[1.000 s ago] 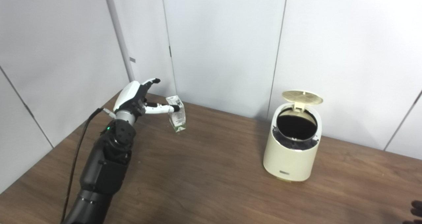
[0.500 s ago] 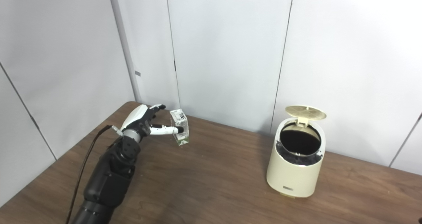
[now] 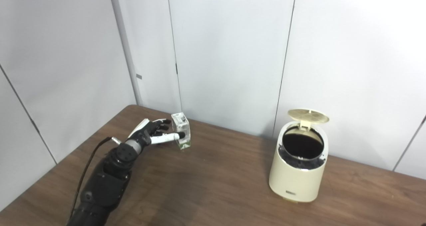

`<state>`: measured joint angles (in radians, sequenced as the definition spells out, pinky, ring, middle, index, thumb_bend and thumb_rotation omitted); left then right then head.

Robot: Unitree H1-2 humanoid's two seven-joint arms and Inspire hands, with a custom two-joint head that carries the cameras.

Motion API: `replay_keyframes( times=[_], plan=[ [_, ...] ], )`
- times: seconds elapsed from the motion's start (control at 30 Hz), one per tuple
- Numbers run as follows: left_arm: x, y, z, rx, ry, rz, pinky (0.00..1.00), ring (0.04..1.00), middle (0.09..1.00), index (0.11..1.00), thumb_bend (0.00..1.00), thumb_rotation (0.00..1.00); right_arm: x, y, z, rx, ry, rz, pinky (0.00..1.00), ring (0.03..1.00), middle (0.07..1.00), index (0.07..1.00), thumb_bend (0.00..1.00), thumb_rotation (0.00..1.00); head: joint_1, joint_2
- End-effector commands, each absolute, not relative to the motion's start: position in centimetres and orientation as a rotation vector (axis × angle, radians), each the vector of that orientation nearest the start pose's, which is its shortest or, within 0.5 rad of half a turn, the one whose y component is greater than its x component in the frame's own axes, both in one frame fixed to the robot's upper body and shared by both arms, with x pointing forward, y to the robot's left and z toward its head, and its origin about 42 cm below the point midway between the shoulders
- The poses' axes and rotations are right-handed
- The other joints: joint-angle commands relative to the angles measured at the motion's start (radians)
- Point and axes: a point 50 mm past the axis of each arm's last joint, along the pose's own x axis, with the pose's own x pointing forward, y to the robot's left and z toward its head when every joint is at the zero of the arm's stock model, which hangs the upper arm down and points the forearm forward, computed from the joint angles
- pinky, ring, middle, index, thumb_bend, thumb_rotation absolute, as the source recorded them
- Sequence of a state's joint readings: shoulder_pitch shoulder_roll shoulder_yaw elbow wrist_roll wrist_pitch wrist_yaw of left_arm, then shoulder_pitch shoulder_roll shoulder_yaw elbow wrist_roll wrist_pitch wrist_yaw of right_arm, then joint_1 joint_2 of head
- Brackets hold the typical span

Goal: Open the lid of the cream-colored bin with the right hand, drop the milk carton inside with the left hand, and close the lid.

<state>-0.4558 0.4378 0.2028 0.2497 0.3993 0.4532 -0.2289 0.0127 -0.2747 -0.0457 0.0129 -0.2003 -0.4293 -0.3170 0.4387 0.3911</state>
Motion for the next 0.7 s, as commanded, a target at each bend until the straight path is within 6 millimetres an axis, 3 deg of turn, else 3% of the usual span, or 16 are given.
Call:
replay_keyframes(
  times=[0.0, 0.33, 0.67],
  plan=[
    [42.5, 40.7, 23.5, 0.653, 0.212, 0.254, 0.76, 0.852, 0.883, 0.938, 1.0, 0.54, 25.5, -31.5, 11.1, -0.423, -0.407, -0.236, 0.49, 0.615, 0.638, 0.599, 0.28, 0.53, -0.001, -0.001],
    [43.0, 40.7, 22.8, 0.64, 0.239, 0.252, 0.8, 0.93, 0.982, 0.988, 1.0, 0.52, 25.5, -31.3, 10.9, -0.435, -0.408, -0.233, 0.48, 0.605, 0.633, 0.591, 0.31, 0.61, -0.015, -0.004],
    [43.6, 40.2, 22.4, 0.606, 0.222, 0.231, 0.78, 0.913, 0.972, 0.991, 1.0, 0.5, 25.4, -31.1, 10.9, -0.448, -0.407, -0.23, 0.47, 0.605, 0.632, 0.589, 0.33, 0.67, -0.032, -0.004]
  ],
)
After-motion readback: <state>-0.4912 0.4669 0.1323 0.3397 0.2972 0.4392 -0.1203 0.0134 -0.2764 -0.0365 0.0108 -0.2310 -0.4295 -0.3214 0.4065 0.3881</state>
